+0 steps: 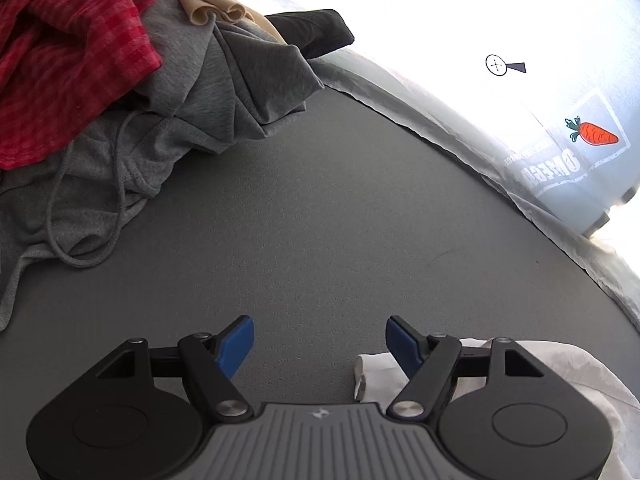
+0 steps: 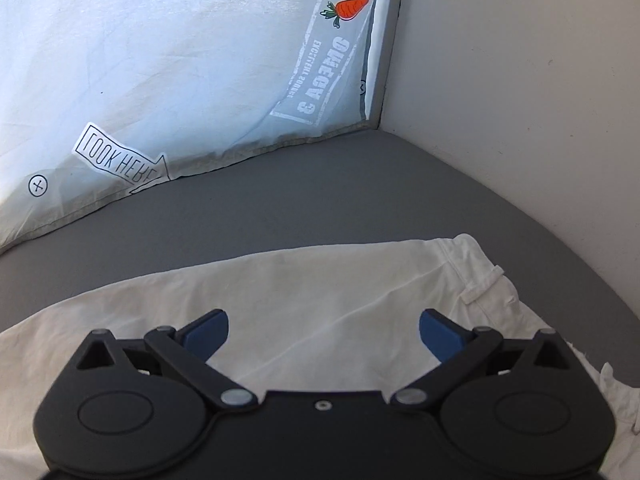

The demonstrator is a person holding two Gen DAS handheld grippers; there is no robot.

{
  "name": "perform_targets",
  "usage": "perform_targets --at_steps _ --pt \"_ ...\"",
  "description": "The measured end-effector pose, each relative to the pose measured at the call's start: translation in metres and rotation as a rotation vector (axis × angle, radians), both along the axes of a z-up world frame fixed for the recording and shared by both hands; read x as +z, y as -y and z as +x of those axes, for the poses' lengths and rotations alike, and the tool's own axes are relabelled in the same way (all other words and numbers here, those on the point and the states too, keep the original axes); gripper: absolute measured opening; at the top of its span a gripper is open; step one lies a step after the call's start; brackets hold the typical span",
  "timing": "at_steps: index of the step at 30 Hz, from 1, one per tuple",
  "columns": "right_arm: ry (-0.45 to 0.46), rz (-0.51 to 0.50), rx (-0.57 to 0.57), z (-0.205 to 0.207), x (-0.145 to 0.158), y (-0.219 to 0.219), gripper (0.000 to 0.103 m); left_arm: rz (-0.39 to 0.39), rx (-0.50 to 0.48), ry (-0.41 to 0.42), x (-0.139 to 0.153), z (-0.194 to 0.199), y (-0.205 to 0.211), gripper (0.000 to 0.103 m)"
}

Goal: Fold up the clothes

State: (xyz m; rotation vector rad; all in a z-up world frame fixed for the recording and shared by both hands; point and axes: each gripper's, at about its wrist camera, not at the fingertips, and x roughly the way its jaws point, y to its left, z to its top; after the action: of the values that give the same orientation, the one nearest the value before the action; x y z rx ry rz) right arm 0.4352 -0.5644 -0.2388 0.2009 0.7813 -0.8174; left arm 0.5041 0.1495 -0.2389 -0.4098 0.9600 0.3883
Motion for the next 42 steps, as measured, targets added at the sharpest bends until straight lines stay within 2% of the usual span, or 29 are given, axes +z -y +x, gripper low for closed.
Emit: perform_targets --at_steps 4,7,10,12,13,15,17,18,19,20,21,22,25,28,30,31,34,36,37,39,40,41,42 --pt "-0.065 -0.058 -0.027 0.006 -0.009 0.03 0.103 -0.069 0.029 -0.032 -0.018 0.008 -0.003 0.074" --pt "-0.092 -0.04 -0.051 0.006 -0.018 0.054 0.103 -0.086 0.041 -0.032 -0.022 0.009 -0.003 0.078" --pt "-0.118 -0.001 -0.049 0.003 -0.028 0.072 0.102 -0.094 0.053 -0.042 -0.022 0.011 -0.001 0.078" --pt "-0.124 0.026 -0.045 0.0 -0.033 0.078 0.097 -0.084 0.042 -0.059 -0.022 0.012 0.004 0.076" --pt "-0.124 0.039 -0.044 -0.002 -0.035 0.081 0.094 -0.082 0.043 -0.062 -0.022 0.012 0.006 0.071" --pt "-0.099 0.063 -0.03 -0.007 -0.034 0.081 0.082 -0.1 0.054 -0.054 -0.021 0.01 0.01 0.057" --pt "-0.083 0.084 -0.002 -0.01 -0.032 0.079 0.048 -0.187 0.082 -0.025 -0.021 0.008 0.011 0.027" --pt "-0.095 0.074 0.009 -0.009 -0.031 0.077 0.04 -0.195 0.106 -0.023 -0.021 0.008 0.013 0.026" --pt "-0.107 0.064 0.021 -0.008 -0.03 0.075 0.028 -0.179 0.119 -0.026 -0.02 0.009 0.017 0.026" --pt "-0.117 0.053 0.032 -0.008 -0.029 0.073 0.01 -0.158 0.121 -0.026 -0.018 0.009 0.021 0.025" --pt "-0.123 0.04 0.041 -0.009 -0.028 0.072 0.007 -0.136 0.123 -0.022 -0.015 0.01 0.025 0.023" --pt "-0.121 0.03 0.048 -0.01 -0.027 0.072 0.005 -0.119 0.121 -0.009 -0.011 0.01 0.029 0.015" --pt "-0.039 0.017 0.043 -0.021 -0.014 0.078 0.003 -0.073 0.094 0.052 0.012 0.011 0.039 0.011" --pt "0.029 -0.054 0.036 -0.028 0.01 0.076 0.002 -0.015 0.033 0.147 0.049 0.017 0.05 0.009" --pt "0.098 -0.086 0.034 -0.032 0.031 0.077 0.002 -0.007 -0.006 0.233 0.077 0.022 0.058 0.009" --pt "0.129 -0.104 0.034 -0.033 0.041 0.077 0.002 0.013 -0.022 0.286 0.092 0.024 0.063 0.0" --pt "0.196 -0.17 0.013 -0.038 0.062 0.077 0.002 0.081 -0.083 0.453 0.136 0.028 0.079 0.0" --pt "0.238 -0.196 -0.019 -0.04 0.074 0.08 0.002 0.154 -0.081 0.48 0.149 0.039 0.084 0.0" --pt "0.232 -0.192 -0.033 -0.039 0.073 0.083 0.002 0.194 -0.08 0.467 0.15 0.046 0.086 0.0" --pt "0.183 -0.21 -0.042 -0.034 0.066 0.082 0.003 0.212 -0.078 0.388 0.139 0.059 0.086 0.0" --pt "0.146 -0.227 -0.04 -0.03 0.061 0.08 0.014 0.188 -0.069 0.353 0.13 0.061 0.085 0.0" --pt "0.11 -0.244 -0.038 -0.027 0.056 0.078 0.037 0.152 -0.063 0.316 0.12 0.061 0.083 0.0" --pt "0.073 -0.261 -0.035 -0.024 0.051 0.075 0.048 0.115 -0.057 0.285 0.109 0.059 0.081 0.001"
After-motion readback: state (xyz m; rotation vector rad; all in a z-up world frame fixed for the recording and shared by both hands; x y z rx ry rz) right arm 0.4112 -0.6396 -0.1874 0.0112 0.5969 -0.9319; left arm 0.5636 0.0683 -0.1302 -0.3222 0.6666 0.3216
